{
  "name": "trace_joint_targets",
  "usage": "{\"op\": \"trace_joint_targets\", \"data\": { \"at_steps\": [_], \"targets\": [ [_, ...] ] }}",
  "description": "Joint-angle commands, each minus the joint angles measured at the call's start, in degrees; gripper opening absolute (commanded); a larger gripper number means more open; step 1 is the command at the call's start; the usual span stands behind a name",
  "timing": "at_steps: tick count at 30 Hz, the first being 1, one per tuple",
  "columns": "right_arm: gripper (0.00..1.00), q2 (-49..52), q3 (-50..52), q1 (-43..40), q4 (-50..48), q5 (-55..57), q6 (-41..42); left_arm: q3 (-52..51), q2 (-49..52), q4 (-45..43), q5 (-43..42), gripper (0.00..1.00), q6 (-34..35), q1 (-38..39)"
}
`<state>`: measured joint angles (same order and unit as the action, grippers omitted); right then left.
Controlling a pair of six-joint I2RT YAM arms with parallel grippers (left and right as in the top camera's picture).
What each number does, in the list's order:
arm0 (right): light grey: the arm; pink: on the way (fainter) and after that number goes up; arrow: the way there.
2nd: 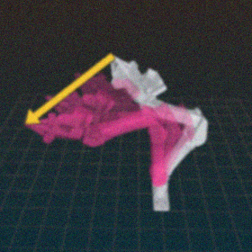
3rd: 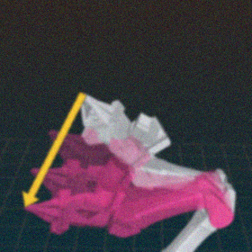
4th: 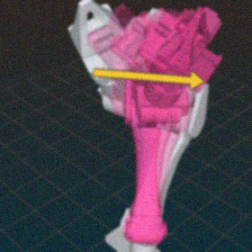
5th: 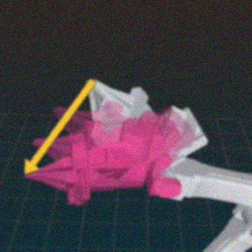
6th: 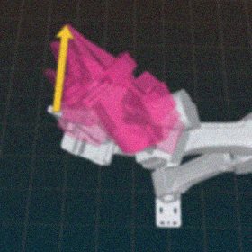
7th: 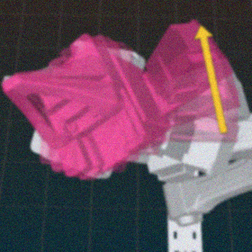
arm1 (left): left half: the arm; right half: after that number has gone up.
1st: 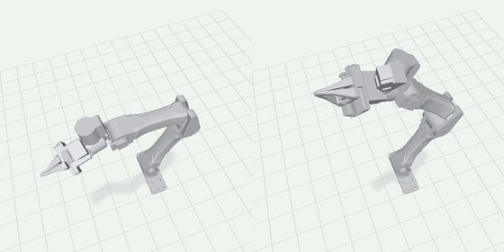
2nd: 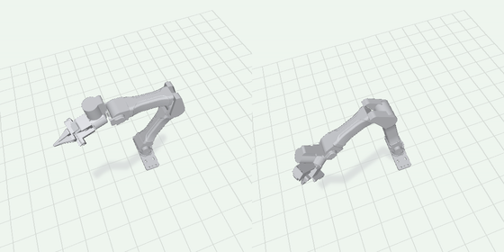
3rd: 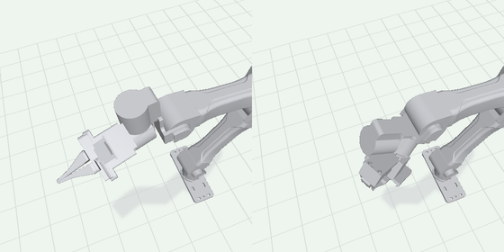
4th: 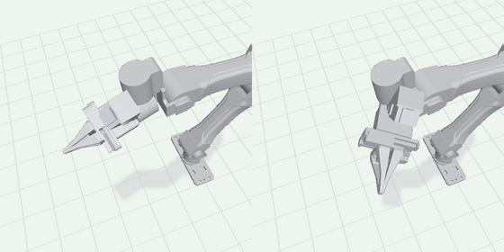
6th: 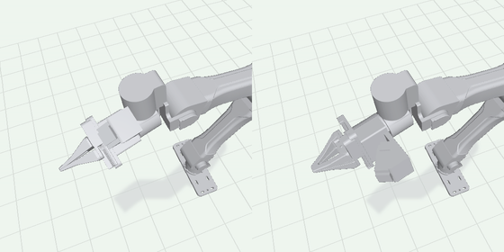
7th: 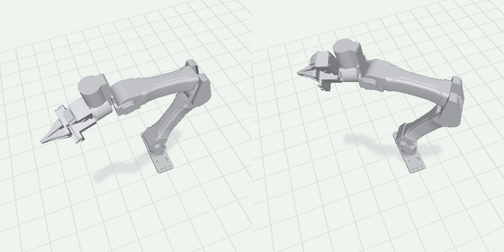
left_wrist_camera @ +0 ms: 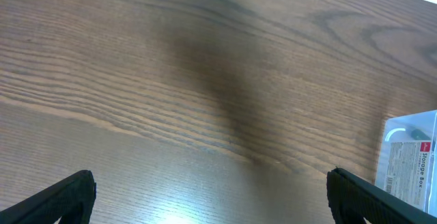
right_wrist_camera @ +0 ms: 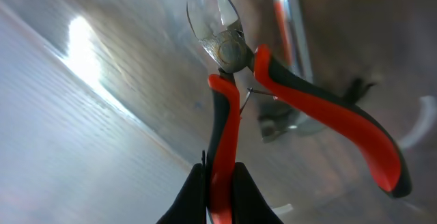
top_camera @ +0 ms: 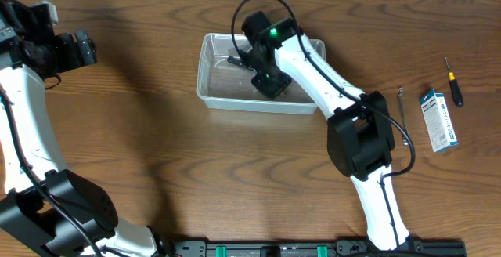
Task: Pack container
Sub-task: 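Release the pliers into the container and withdraw the right gripper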
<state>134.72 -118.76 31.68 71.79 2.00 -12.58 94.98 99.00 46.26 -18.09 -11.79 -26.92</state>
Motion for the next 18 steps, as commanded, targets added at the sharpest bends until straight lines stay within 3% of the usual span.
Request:
{"op": "trace_joint_targets", "data": {
  "at_steps": [1,2,5,7,11,18],
  "targets": [
    [0.01,-1.4,1.9,-0.5,-1.7,0.5,-0.8,0.8,0.0,0.2,-0.7,0.98,0.3,0.0],
    [0.01,-1.4,2.0,-0.5,-2.0,0.5,-0.8,0.8,0.0,0.2,-0.7,0.98,0.3,0.0],
    [0.17,-1.4,1.9,-0.5,-3.3,0.6,-0.8,0.8,0.0,0.2,-0.7,0.98,0.3,0.0],
    [0.45,-1.4,0.7,-0.5,-3.9,0.6,-0.8,0.8,0.0,0.2,-0.7,0.98,0.3,0.0],
    [0.7,-1.4,-5.0,-0.5,-3.7,0.6,-0.8,0.8,0.0,0.2,-0.7,0.98,0.3,0.0],
    [0.73,-1.4,-22.1,-1.3,3.0,3.5,2.3,0.8,0.0,0.2,-0.7,0.98,0.3,0.0]
  ]
}}
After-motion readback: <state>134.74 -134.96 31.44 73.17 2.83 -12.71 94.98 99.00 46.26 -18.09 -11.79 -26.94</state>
